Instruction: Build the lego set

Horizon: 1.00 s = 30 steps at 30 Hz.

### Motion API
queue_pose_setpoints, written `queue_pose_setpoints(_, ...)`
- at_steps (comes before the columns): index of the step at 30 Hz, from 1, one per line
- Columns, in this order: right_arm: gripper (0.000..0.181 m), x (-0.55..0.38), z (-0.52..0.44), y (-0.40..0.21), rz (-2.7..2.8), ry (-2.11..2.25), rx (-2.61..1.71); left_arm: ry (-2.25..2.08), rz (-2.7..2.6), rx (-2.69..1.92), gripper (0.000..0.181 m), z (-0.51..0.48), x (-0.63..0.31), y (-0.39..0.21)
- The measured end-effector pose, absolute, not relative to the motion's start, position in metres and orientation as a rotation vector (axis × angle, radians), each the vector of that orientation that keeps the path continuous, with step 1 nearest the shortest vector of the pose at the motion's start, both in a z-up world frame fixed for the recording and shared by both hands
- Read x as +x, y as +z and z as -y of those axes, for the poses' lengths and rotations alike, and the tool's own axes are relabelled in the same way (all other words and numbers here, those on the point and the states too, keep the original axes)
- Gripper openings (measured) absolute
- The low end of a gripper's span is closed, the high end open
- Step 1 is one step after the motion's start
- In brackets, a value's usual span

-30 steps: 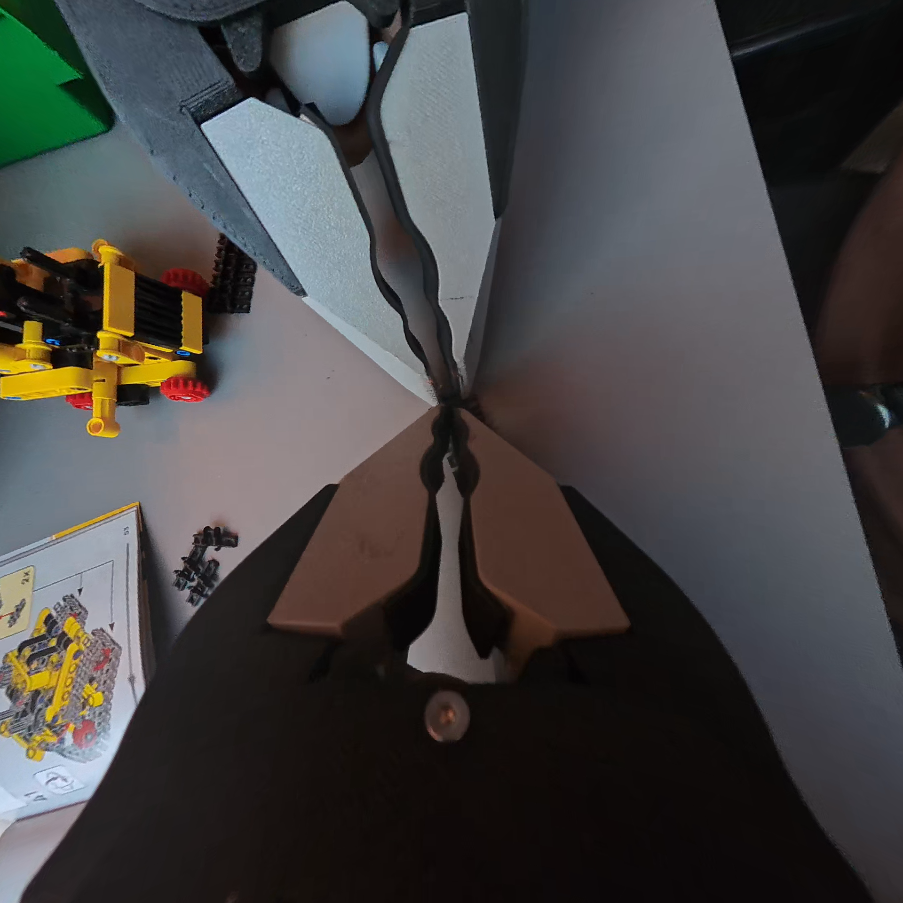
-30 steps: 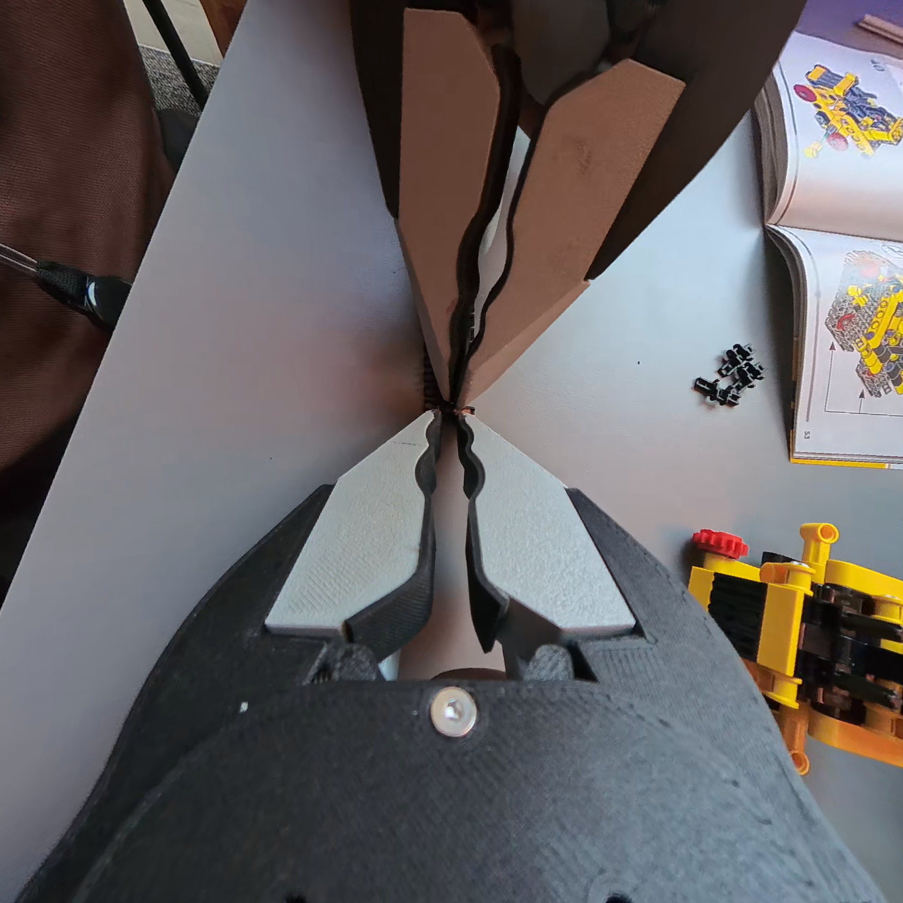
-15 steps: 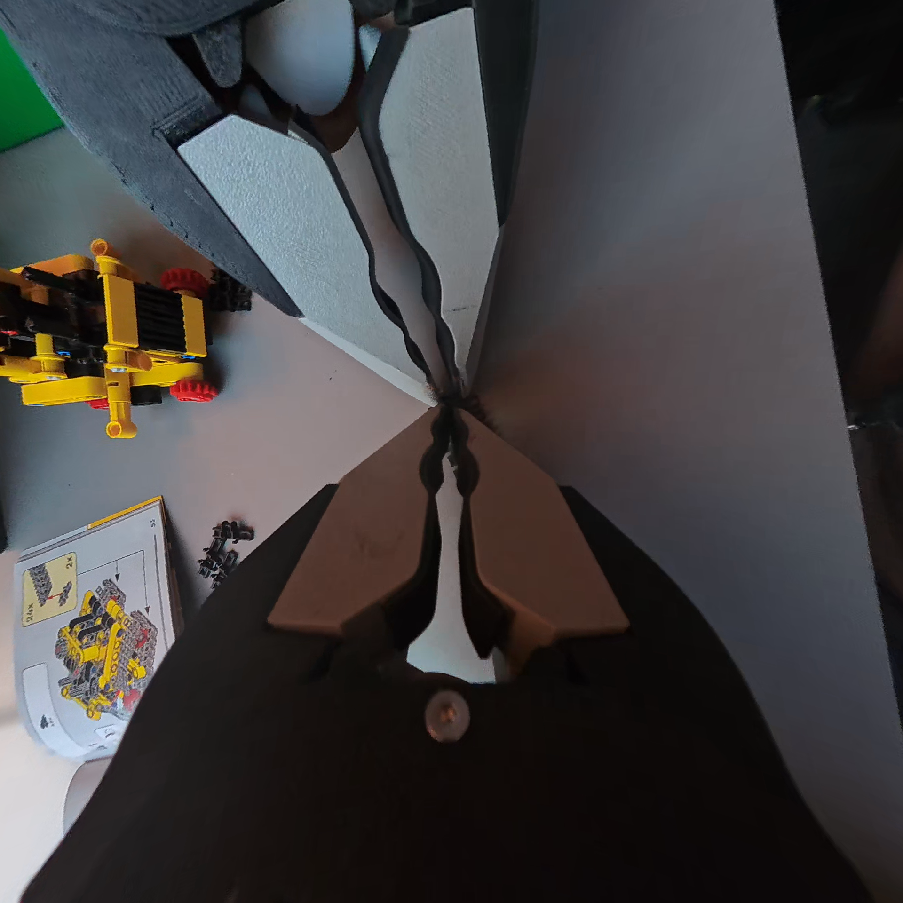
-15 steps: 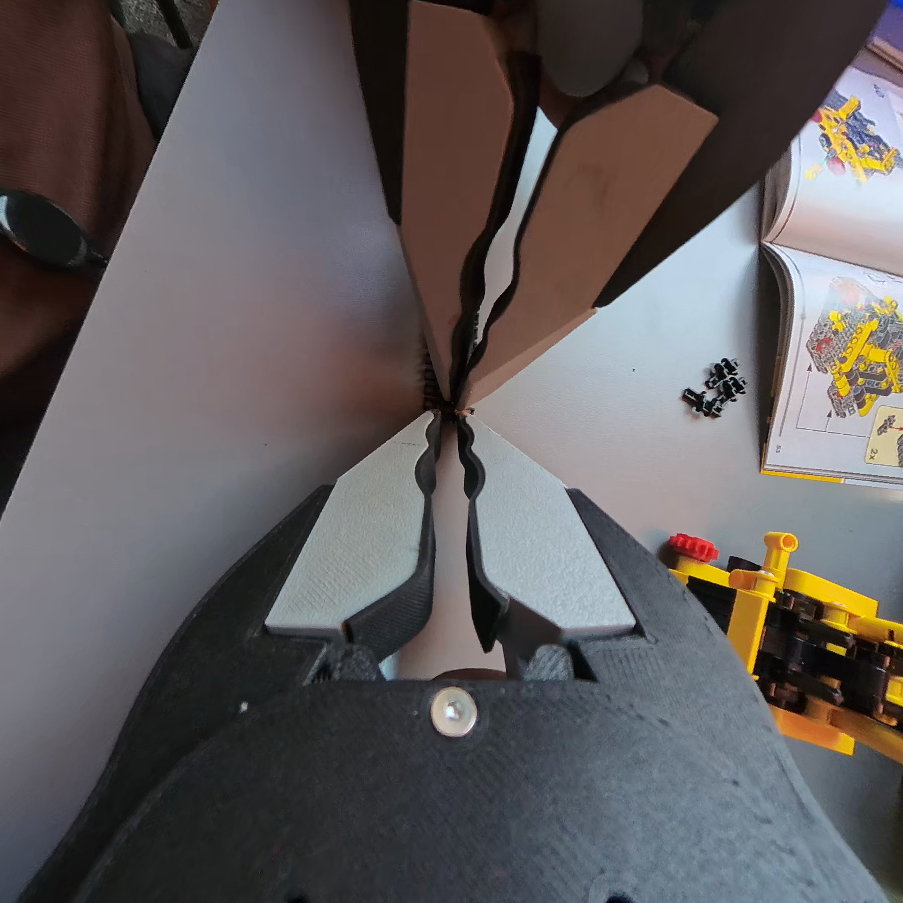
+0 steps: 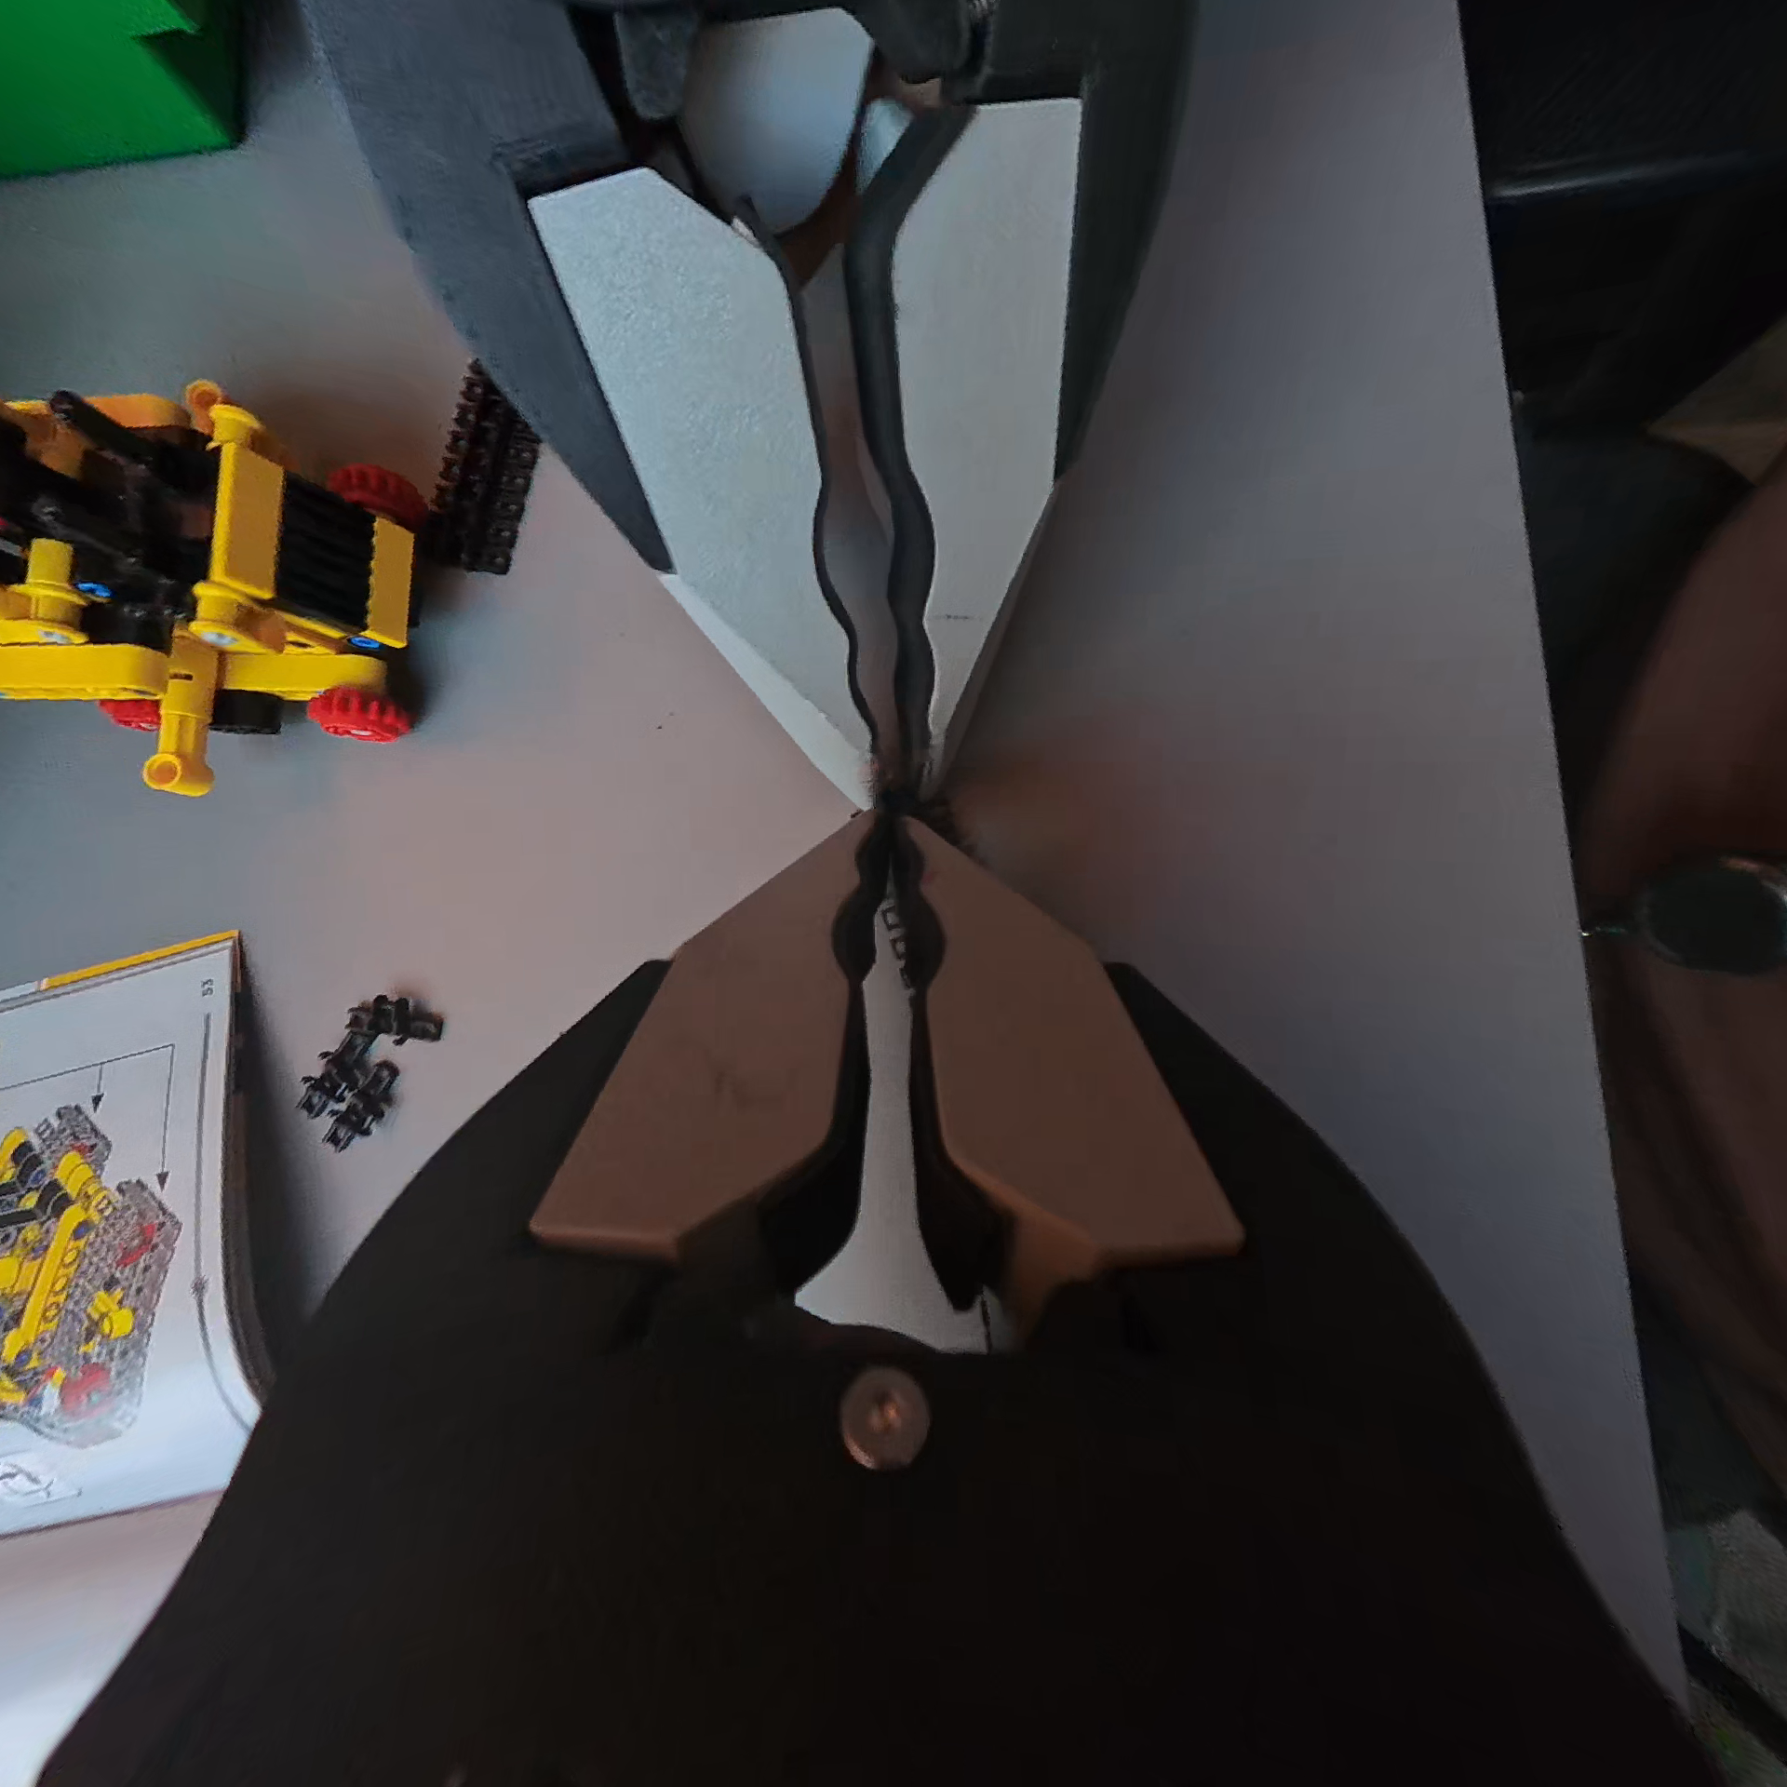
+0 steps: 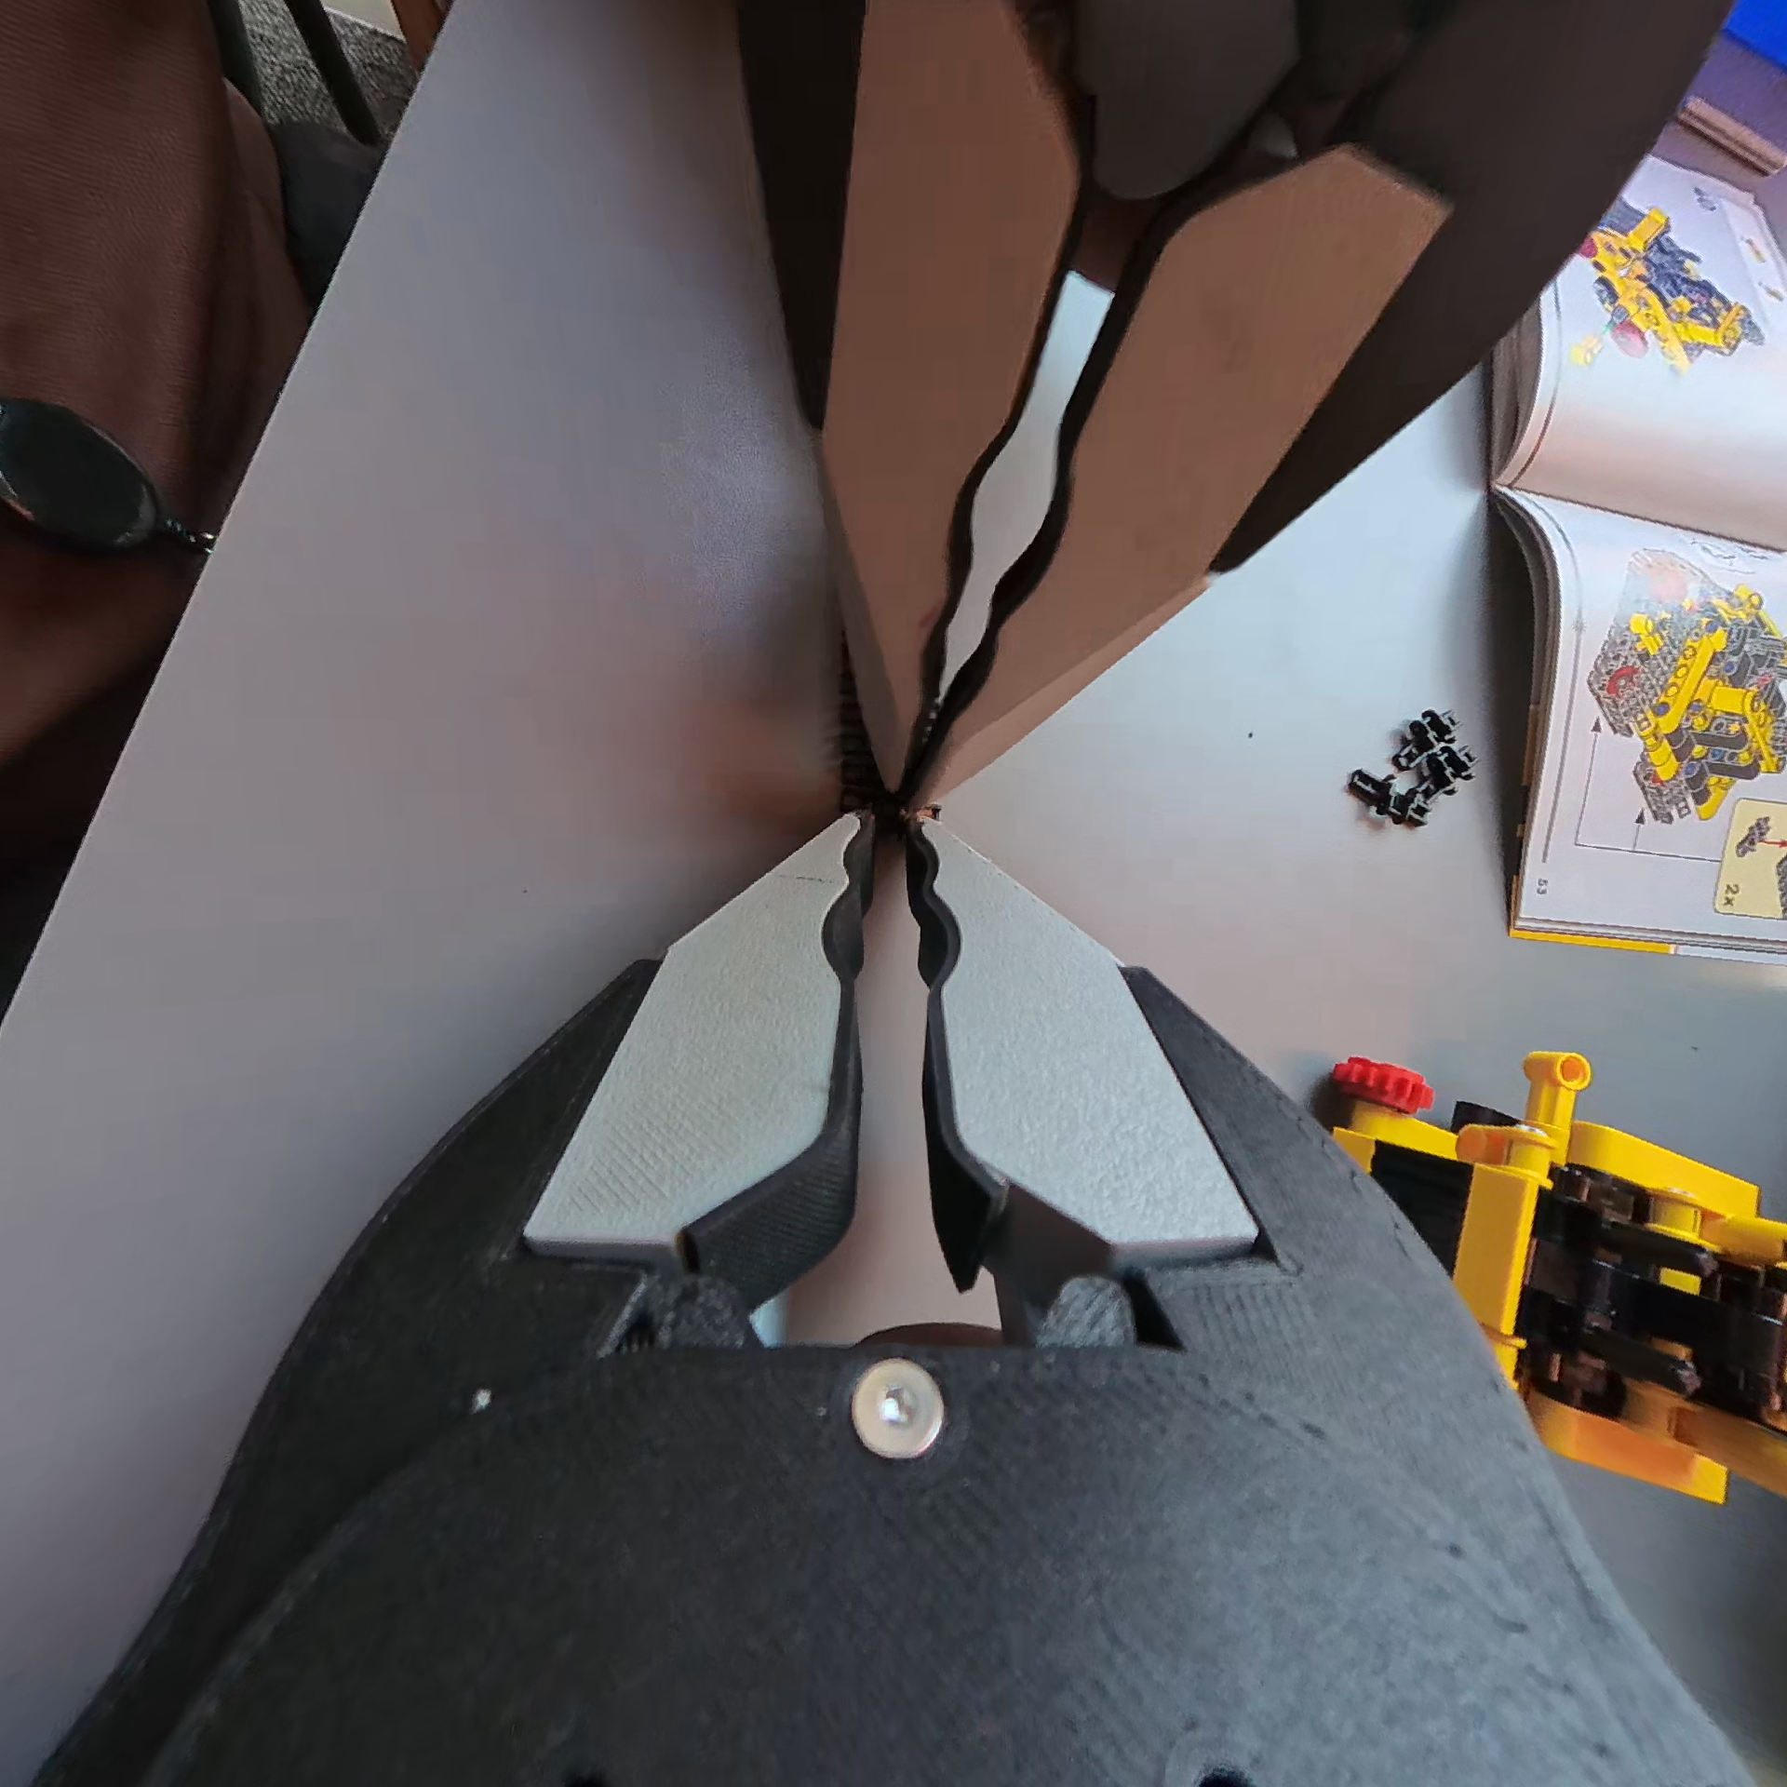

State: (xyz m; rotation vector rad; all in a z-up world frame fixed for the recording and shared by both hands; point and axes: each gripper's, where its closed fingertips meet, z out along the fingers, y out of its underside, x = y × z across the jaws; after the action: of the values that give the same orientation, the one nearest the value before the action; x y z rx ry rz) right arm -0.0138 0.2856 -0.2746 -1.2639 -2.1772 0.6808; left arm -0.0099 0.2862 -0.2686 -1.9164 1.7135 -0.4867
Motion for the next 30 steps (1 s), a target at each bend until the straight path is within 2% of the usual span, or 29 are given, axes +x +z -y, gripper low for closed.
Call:
queue_pose_setpoints(6,0.003,-0.014,-0.286,-0.274,2.167,0.691,-1.268,-0.650,-1.596,-1.917,0.000,-0.288,-0.020,-0.243)
queue_pose_setpoints(10,0.003,-0.013,-0.288,-0.274,2.165,0.675,-1.272,-0.572,-1.644,-1.957,0.000,-0.284,-0.023,-0.261)
queue_pose_setpoints(11,0.003,-0.013,-0.289,-0.274,2.163,0.668,-1.272,-0.533,-1.661,-1.958,0.013,-0.285,-0.023,-0.266)
queue_pose_setpoints(30,0.003,-0.015,-0.280,-0.273,2.188,0.597,-1.179,-0.613,-1.750,-1.908,0.005,-0.275,-0.023,-0.272)
